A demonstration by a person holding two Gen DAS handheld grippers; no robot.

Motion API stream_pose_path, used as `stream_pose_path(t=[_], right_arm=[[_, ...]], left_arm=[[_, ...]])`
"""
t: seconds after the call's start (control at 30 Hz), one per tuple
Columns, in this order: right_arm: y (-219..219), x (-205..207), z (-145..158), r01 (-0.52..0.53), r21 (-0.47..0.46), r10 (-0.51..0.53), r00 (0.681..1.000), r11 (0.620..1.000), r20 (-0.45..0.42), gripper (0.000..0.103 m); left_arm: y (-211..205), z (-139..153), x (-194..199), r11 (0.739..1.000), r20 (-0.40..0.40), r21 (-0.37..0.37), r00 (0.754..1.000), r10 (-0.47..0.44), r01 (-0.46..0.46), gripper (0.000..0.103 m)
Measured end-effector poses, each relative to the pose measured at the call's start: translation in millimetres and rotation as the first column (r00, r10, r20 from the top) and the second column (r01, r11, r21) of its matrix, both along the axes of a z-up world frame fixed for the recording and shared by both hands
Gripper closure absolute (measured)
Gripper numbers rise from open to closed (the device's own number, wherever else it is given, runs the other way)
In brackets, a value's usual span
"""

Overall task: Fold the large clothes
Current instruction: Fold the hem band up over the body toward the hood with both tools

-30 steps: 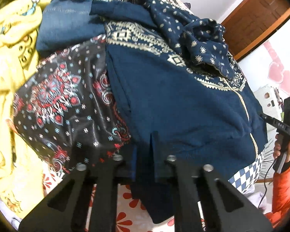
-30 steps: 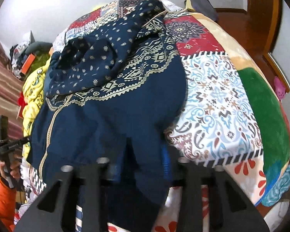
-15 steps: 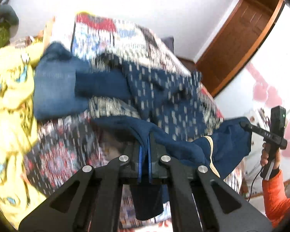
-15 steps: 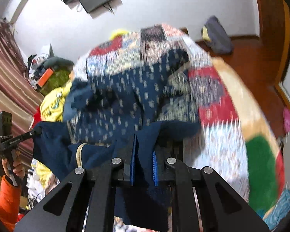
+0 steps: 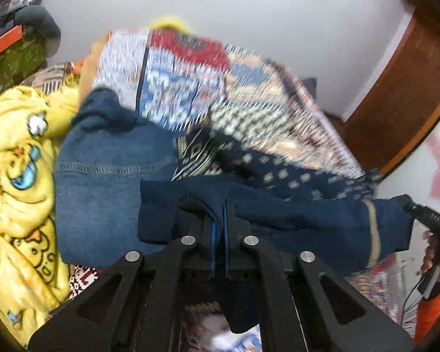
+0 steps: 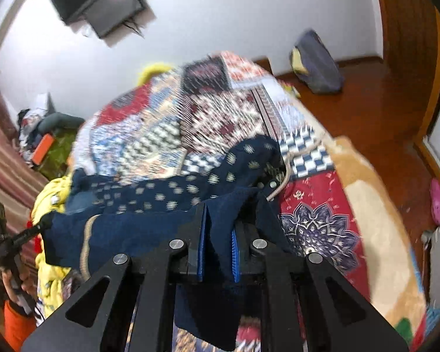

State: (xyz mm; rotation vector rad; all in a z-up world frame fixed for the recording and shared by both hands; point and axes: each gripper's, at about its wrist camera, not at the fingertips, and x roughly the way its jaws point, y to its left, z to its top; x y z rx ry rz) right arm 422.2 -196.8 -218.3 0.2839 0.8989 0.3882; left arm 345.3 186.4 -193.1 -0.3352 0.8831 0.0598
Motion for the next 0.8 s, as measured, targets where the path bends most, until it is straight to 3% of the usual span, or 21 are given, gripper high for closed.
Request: stream_pose_path(t=[0.23, 0.33, 0.47, 0.57, 0.63, 0.7, 0.8], right_arm=[[-3, 22, -50, -0.002, 0.004, 0.003, 0.994, 1.0, -0.112, 0.09], [-6, 21, -45, -0.013, 0.006, 0.013, 0.993, 1.0, -0.118, 0.086], [-5, 13, -26, -0.014, -0.091, 0.002, 0.991, 0.996, -0.134, 0.079], [-2, -7, -3, -0.016, -0.2, 0.008, 0.999, 0.98, -0.045, 0.073], [1, -26, 14, -0.032, -0.222, 0.036, 0.999, 0.974, 0.011, 0.058], [4, -43, 24, -0.043, -0.219, 0.055, 0.997, 0.975, 0.052, 0.042], [15, -64, 31, -0.07, -0.223, 0.092, 0.991, 0.972, 0.092, 0.032]], left_arm=[[-10, -58, 27, 0.996, -0.121, 0.074, 0.992, -0.036, 0.046, 0.096], [-23, -55, 26, 0.985, -0.135, 0.147, 0.988, -0.07, 0.09, 0.096], [-35, -31, 17, 0.965, -0.16, 0.215, 0.98, -0.119, 0.152, 0.091], [-46, -7, 2, 0.949, -0.129, 0.255, 0.979, -0.156, 0.185, 0.067], [-53, 7, -9, 0.945, -0.085, 0.269, 0.982, -0.169, 0.186, 0.032], [-67, 21, -23, 0.933, -0.043, 0.306, 0.981, -0.187, 0.191, 0.019], [-91, 25, -31, 0.912, -0.036, 0.342, 0.973, -0.227, 0.226, 0.016]])
